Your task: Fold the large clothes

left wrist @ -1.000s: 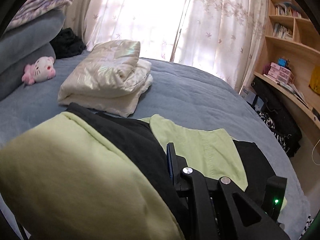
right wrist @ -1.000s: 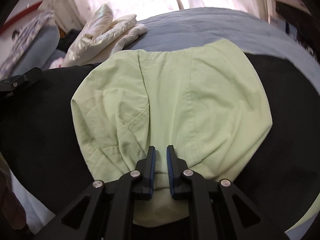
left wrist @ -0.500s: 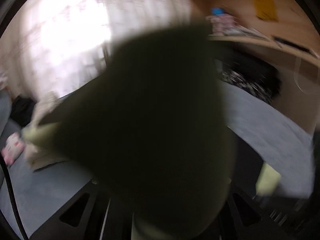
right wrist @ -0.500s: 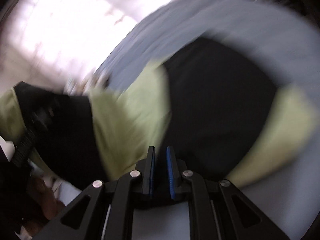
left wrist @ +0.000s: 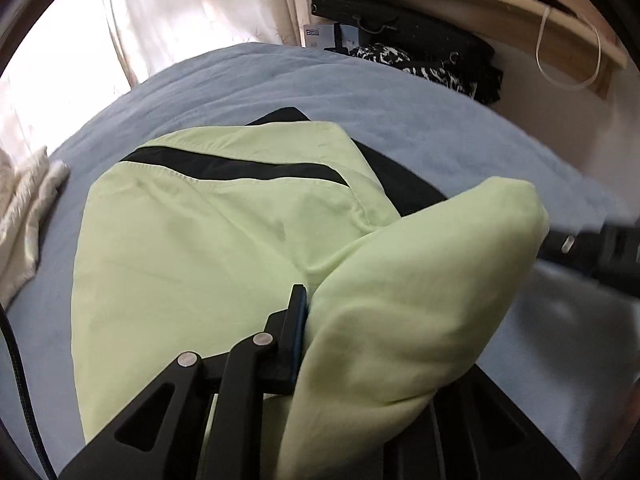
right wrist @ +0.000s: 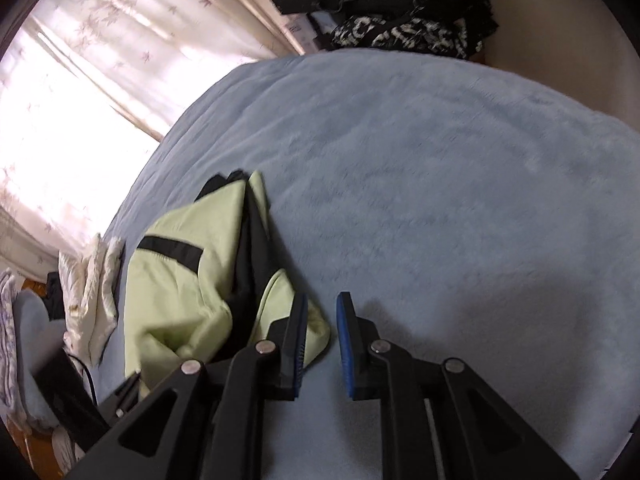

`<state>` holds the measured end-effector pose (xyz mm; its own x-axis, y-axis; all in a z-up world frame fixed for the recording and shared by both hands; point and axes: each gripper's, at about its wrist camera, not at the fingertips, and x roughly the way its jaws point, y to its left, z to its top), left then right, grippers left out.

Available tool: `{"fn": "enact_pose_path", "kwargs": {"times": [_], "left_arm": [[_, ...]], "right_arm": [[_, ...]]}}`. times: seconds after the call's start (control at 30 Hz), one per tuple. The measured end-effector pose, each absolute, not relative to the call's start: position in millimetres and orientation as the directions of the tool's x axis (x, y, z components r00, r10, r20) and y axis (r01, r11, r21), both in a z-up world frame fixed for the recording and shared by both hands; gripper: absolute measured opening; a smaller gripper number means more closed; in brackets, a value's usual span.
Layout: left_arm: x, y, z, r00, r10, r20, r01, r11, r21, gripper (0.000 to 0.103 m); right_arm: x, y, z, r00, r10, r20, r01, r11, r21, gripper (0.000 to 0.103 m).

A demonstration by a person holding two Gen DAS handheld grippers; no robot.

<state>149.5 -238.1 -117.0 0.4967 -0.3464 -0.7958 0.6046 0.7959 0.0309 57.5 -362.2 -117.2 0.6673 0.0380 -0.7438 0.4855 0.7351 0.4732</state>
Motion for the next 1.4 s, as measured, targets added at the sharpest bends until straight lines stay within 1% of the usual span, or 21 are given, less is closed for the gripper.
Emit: {"fn": "enact_pose_path", "kwargs": {"times": [0.13, 0.23, 0.3, 0.37, 0.43, 0.47, 0.5, 0.53, 0.57, 0.6, 0.63, 0.7, 0.8, 0.9, 0.93, 0.97, 1.07, 1.1, 1.2, 1.3, 1.4], "left_arm": [[153.0, -229.5, -96.2, 0.505, -0.404, -0.763, 0.570, 0.820, -0.057, 0.011], [158.3, -224.6, -77.1, 0.525, -0.485, -0.699, 0.516, 0.835, -0.192, 0.011], [159.5, -227.9, -75.5, 0.546, -0.488, -0.681, 0.508, 0.839, -0.194, 0.011], [164.3, -237.0, -87.2, 0.530, -0.475, -0.703, 0.513, 0.839, -0.181, 0.013], [169.3, -241.4, -104.5, 0.457, -0.480, -0.749, 0.508, 0.832, -0.223, 0.029], [170.9, -241.1, -111.6, 0.420, -0.480, -0.770, 0.491, 0.834, -0.252, 0.032], [170.3, -239.9, -114.4, 0.389, -0.496, -0.776, 0.486, 0.826, -0.285, 0.039], [167.6, -238.7, -112.5, 0.368, -0.525, -0.767, 0.498, 0.808, -0.315, 0.051], [163.4, -237.6, -109.5, 0.358, -0.549, -0.755, 0.512, 0.792, -0.333, 0.057], [158.2, -236.1, -101.6, 0.349, -0.581, -0.735, 0.536, 0.768, -0.352, 0.067], [154.2, -234.8, -95.0, 0.345, -0.600, -0.722, 0.555, 0.751, -0.359, 0.074], [145.6, -229.5, -77.0, 0.346, -0.627, -0.698, 0.603, 0.718, -0.347, 0.081], [136.0, -212.4, -53.4, 0.370, -0.641, -0.673, 0.628, 0.706, -0.327, 0.082], [136.6, -177.9, -42.9, 0.424, -0.614, -0.666, 0.586, 0.746, -0.315, 0.082], [139.9, -164.4, -43.8, 0.444, -0.589, -0.676, 0.559, 0.771, -0.304, 0.082], [146.3, -151.9, -47.0, 0.458, -0.562, -0.688, 0.536, 0.793, -0.291, 0.082], [164.1, -112.3, -67.6, 0.485, -0.454, -0.747, 0.433, 0.867, -0.247, 0.082], [169.4, -98.7, -76.2, 0.473, -0.434, -0.767, 0.398, 0.881, -0.254, 0.081], [182.1, -65.3, -98.4, 0.430, -0.414, -0.802, 0.312, 0.902, -0.299, 0.074], [192.2, -49.4, -114.3, 0.406, -0.424, -0.810, 0.265, 0.902, -0.340, 0.071], [197.5, -46.4, -124.4, 0.383, -0.459, -0.802, 0.258, 0.886, -0.384, 0.071]], "right_arm": [[56.2, -365.0, -113.2, 0.685, 0.044, -0.727, 0.458, 0.750, 0.477, 0.015], [51.2, -367.6, -107.8, 0.704, 0.017, -0.710, 0.455, 0.757, 0.469, 0.015], [50.5, -370.5, -108.4, 0.695, -0.005, -0.719, 0.472, 0.758, 0.451, 0.015], [50.6, -374.1, -112.3, 0.680, 0.002, -0.734, 0.489, 0.744, 0.455, 0.015], [50.3, -378.4, -114.9, 0.668, 0.010, -0.744, 0.503, 0.731, 0.461, 0.015], [49.7, -379.9, -115.3, 0.666, 0.018, -0.746, 0.506, 0.724, 0.468, 0.019], [49.1, -380.7, -114.9, 0.663, 0.021, -0.749, 0.509, 0.721, 0.471, 0.027], [49.1, -381.4, -113.6, 0.662, 0.024, -0.749, 0.509, 0.719, 0.473, 0.031], [49.0, -381.7, -111.5, 0.664, 0.025, -0.747, 0.506, 0.720, 0.474, 0.036], [48.9, -381.6, -108.4, 0.668, 0.024, -0.744, 0.503, 0.722, 0.475, 0.038], [49.2, -381.8, -105.9, 0.673, 0.025, -0.739, 0.499, 0.723, 0.478, 0.038], [51.0, -380.2, -96.7, 0.690, 0.044, -0.722, 0.473, 0.728, 0.496, 0.038], [58.1, -376.1, -81.7, 0.711, 0.083, -0.698, 0.429, 0.735, 0.525, 0.038], [70.7, -371.7, -67.4, 0.725, 0.156, -0.671, 0.369, 0.735, 0.569, 0.039], [77.0, -370.3, -65.2, 0.719, 0.186, -0.670, 0.352, 0.733, 0.581, 0.040], [82.2, -368.8, -65.1, 0.709, 0.207, -0.674, 0.344, 0.732, 0.587, 0.045], [110.4, -366.0, -79.0, 0.636, 0.307, -0.708, 0.333, 0.719, 0.611, 0.046], [119.8, -366.0, -87.8, 0.603, 0.341, -0.721, 0.340, 0.708, 0.620, 0.046], [140.5, -364.7, -115.3, 0.522, 0.422, -0.741, 0.356, 0.682, 0.639, 0.046], [154.8, -366.4, -135.1, 0.466, 0.467, -0.752, 0.378, 0.663, 0.646, 0.046], [165.8, -369.1, -151.1, 0.431, 0.506, -0.747, 0.395, 0.639, 0.661, 0.046]]}}
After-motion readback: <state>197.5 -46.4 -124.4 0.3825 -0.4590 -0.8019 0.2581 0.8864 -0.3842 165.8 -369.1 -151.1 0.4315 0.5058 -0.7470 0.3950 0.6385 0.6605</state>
